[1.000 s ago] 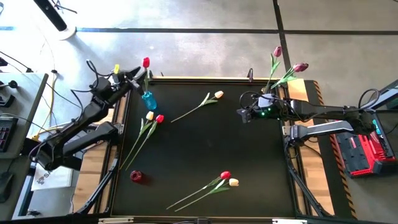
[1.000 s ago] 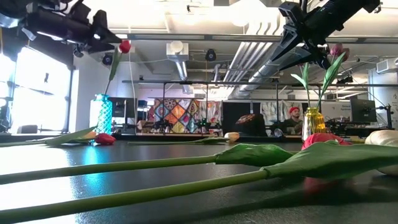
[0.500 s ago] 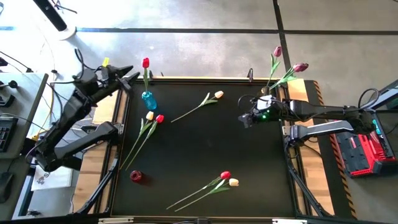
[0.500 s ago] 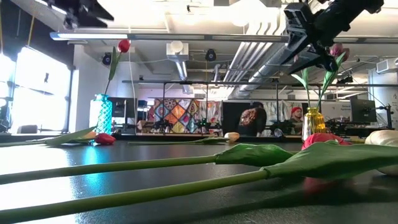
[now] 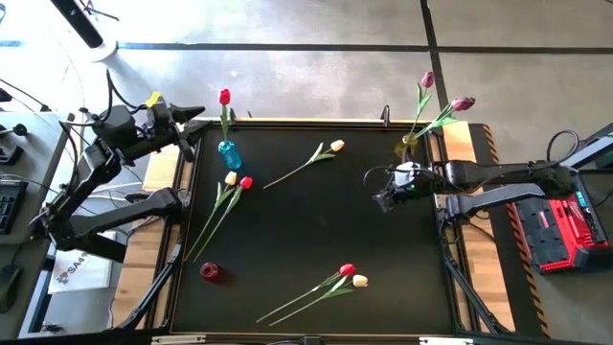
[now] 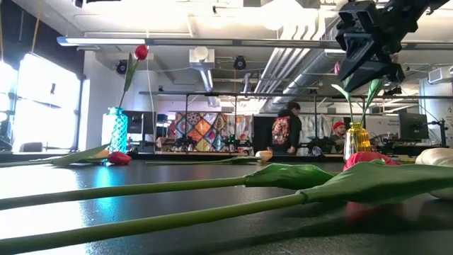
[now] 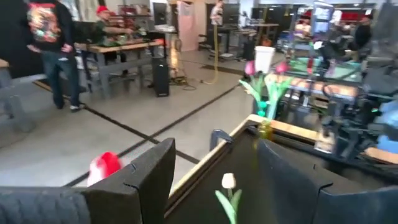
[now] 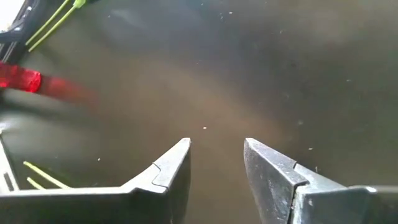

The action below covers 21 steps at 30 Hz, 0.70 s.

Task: Sort flowers into vase by color
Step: Put the bottom light red flower into the blue vase

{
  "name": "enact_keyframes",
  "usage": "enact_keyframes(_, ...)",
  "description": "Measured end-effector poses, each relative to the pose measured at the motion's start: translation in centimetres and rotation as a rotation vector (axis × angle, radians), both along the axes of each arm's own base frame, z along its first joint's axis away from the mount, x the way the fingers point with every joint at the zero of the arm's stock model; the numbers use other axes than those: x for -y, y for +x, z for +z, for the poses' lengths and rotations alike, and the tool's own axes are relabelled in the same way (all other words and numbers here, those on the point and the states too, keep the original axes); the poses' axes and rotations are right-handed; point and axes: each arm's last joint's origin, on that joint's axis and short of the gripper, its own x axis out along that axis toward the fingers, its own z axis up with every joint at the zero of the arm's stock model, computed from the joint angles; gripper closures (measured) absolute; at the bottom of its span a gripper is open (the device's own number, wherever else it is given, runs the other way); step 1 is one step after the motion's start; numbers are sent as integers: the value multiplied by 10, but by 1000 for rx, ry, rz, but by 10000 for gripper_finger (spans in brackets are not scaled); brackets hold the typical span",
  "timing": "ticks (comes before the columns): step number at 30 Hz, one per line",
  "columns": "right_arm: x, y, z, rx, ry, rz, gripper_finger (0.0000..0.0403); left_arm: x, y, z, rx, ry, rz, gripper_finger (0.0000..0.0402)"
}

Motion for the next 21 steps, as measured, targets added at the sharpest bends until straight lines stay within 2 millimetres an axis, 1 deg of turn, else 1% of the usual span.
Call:
enact_keyframes(3, -5, 0, 0, 2, 9, 16, 265, 1, 8, 8, 15, -13, -56, 190)
enact_keyframes(6, -10, 0, 0, 4, 3, 29, 265, 1, 21, 14, 6, -33, -121, 190)
enact_keyframes(9, -15, 0, 0, 7, -6, 24, 265, -1, 43, 18, -27, -55, -196, 190)
enact_keyframes(14, -22, -1, 0, 8, -23, 23, 265, 3, 88, 18, -125, -57, -269, 190)
enact_keyframes(21, -31, -6, -3, -32, -39, 17, 265, 23, 139, 24, -205, -22, -338, 190)
